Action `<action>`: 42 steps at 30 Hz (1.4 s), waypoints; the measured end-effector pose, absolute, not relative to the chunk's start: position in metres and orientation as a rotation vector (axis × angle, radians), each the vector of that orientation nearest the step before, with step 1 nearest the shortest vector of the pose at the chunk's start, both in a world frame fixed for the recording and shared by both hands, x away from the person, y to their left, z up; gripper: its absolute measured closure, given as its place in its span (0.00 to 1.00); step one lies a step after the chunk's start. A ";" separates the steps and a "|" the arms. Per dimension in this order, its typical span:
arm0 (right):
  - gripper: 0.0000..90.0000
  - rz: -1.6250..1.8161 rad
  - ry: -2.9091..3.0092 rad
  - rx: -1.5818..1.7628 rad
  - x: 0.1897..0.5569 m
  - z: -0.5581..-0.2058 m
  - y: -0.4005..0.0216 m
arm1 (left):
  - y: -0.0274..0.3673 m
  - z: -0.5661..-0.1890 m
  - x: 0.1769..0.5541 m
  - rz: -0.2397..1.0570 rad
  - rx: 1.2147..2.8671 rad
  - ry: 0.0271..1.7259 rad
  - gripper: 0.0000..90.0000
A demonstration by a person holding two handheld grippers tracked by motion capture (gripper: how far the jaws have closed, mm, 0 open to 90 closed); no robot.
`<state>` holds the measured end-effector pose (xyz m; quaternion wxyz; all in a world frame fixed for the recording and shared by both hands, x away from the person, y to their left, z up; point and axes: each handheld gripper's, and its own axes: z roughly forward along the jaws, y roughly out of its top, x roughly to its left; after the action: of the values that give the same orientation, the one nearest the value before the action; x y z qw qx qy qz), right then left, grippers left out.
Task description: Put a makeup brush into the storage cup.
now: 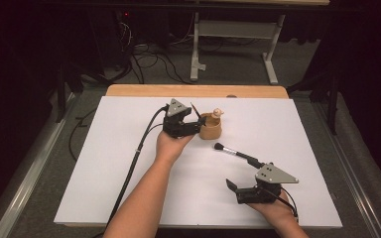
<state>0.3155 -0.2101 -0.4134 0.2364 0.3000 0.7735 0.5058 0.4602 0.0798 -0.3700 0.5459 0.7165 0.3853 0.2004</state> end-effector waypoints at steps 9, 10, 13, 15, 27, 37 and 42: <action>0.02 1.388 2.119 0.821 0.315 -0.413 -0.210 | 0.087 -0.373 0.452 0.452 1.683 0.924 0.26; 0.02 1.387 2.120 0.821 0.315 -0.413 -0.210 | 0.089 -0.373 0.451 0.448 1.688 0.923 0.25; 0.02 1.386 2.121 0.822 0.315 -0.413 -0.210 | 0.091 -0.372 0.447 0.458 1.691 0.920 0.21; 0.02 1.379 2.121 0.818 0.316 -0.414 -0.210 | 0.094 -0.371 0.444 0.457 1.687 0.920 0.19; 0.02 1.377 2.125 0.825 0.316 -0.414 -0.207 | 0.110 -0.372 0.422 0.474 1.657 0.905 0.17; 0.02 1.365 2.131 0.820 0.316 -0.415 -0.207 | 0.121 -0.377 0.403 0.466 1.648 0.914 0.17; 0.02 1.363 2.132 0.816 0.317 -0.416 -0.206 | 0.126 -0.381 0.395 0.451 1.652 0.922 0.17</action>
<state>0.3166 -0.2057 -0.4158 0.2391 0.2982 0.7786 0.4977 0.3946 0.1262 -0.3811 0.5635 0.7018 0.3916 0.1914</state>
